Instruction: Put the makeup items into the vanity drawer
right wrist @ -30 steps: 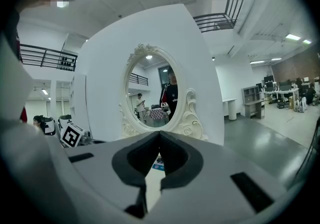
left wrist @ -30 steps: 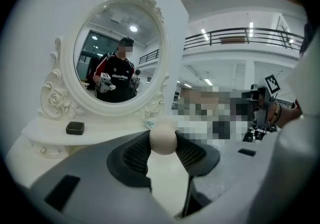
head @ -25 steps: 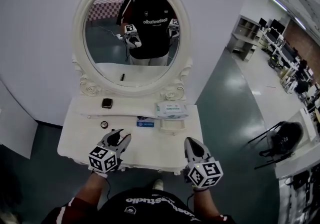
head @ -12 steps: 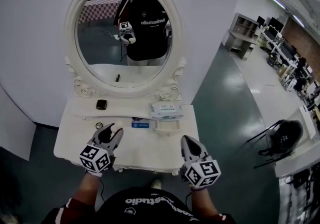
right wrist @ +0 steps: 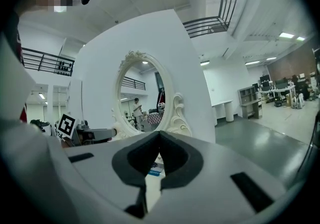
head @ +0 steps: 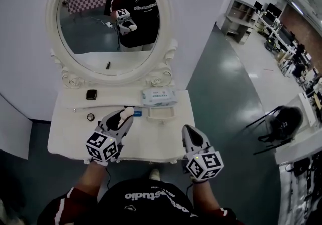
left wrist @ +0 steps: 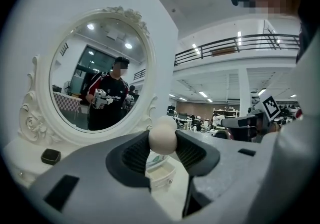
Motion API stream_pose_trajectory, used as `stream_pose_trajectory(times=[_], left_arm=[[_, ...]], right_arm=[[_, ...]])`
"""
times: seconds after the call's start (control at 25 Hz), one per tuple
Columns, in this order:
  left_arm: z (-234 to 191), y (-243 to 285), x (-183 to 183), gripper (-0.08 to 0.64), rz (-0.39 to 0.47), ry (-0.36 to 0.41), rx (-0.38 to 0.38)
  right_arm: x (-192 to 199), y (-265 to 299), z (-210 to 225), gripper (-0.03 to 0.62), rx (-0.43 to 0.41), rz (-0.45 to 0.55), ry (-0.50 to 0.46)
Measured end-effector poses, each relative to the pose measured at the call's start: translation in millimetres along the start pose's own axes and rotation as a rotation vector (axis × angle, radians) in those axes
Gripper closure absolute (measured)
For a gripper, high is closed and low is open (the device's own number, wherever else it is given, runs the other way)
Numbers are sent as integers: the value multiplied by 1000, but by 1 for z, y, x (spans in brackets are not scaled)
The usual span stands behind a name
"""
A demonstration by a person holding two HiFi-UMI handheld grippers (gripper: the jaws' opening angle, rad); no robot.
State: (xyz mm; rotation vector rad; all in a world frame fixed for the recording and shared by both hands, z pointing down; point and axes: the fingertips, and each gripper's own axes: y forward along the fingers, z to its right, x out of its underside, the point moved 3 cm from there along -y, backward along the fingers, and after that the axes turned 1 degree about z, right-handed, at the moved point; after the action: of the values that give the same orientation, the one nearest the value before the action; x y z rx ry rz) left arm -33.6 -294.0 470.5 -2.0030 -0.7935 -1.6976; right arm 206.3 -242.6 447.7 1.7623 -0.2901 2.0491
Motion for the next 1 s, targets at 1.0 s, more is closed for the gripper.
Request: stream_pose_trajectory(times=[1.0], left_arm=[[36,133,94,408,-213,110,52]], right_arm=[[19,12,58,589,-15,-86,-5]])
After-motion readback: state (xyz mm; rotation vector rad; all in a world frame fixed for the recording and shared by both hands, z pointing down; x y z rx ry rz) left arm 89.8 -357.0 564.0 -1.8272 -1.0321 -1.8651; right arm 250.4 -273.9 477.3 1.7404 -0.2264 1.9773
